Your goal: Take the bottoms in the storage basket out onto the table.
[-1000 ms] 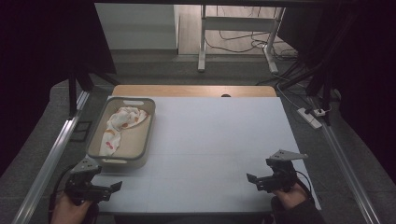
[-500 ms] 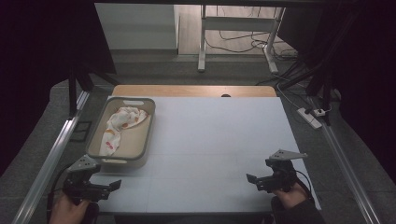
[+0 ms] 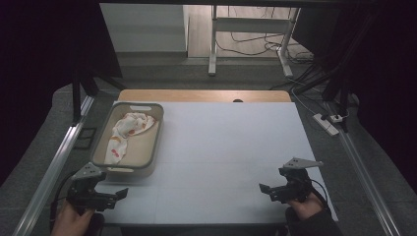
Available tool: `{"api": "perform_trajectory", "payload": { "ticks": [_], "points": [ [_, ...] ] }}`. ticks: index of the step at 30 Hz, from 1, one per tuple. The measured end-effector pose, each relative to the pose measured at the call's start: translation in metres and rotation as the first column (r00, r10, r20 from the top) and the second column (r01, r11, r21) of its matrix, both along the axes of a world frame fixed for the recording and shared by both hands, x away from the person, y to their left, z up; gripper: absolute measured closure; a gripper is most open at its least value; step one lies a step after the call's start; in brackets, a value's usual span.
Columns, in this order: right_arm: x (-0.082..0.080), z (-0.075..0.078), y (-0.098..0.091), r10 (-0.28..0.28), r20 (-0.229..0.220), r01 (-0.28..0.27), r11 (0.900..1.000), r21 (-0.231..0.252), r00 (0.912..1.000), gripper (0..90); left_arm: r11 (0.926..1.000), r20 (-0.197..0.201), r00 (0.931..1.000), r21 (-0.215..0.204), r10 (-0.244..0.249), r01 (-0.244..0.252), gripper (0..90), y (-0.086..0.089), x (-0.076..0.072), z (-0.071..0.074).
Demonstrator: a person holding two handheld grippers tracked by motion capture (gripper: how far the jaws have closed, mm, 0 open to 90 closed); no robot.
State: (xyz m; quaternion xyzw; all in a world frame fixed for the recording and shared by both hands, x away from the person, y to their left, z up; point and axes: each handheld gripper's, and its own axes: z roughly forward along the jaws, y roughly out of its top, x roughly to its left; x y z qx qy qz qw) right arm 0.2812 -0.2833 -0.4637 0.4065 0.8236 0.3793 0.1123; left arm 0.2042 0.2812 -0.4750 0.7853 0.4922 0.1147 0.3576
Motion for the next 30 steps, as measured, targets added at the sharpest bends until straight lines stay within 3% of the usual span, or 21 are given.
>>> {"api": "perform_trajectory", "payload": {
  "ticks": [14, 17, 20, 30],
  "points": [
    [0.000, 0.000, 0.001, 0.010, 0.000, -0.010, 0.9999, -0.010, 1.0000, 0.9, 0.9999, 0.039, 0.9992, -0.012, -0.006, 0.006, 0.0, 0.003, 0.008, 0.011],
    [0.000, 0.000, 0.001, 0.009, -0.001, -0.009, 0.9999, -0.013, 1.0000, 0.9, 1.0000, 0.039, 0.9992, -0.003, -0.005, 0.006, 0.0, 0.003, 0.009, 0.012],
    [0.000, 0.000, 0.001, 0.008, -0.002, -0.008, 0.9999, -0.014, 1.0000, 0.9, 0.9993, 0.032, 0.9989, -0.012, -0.034, 0.035, 0.0, 0.003, 0.014, 0.012],
    [0.000, -0.001, 0.001, 0.013, -0.002, -0.013, 0.9998, -0.015, 0.9999, 0.9, 0.9973, 0.026, 0.9978, -0.038, -0.061, 0.062, 0.0, 0.005, 0.024, 0.012]
  ]
}}
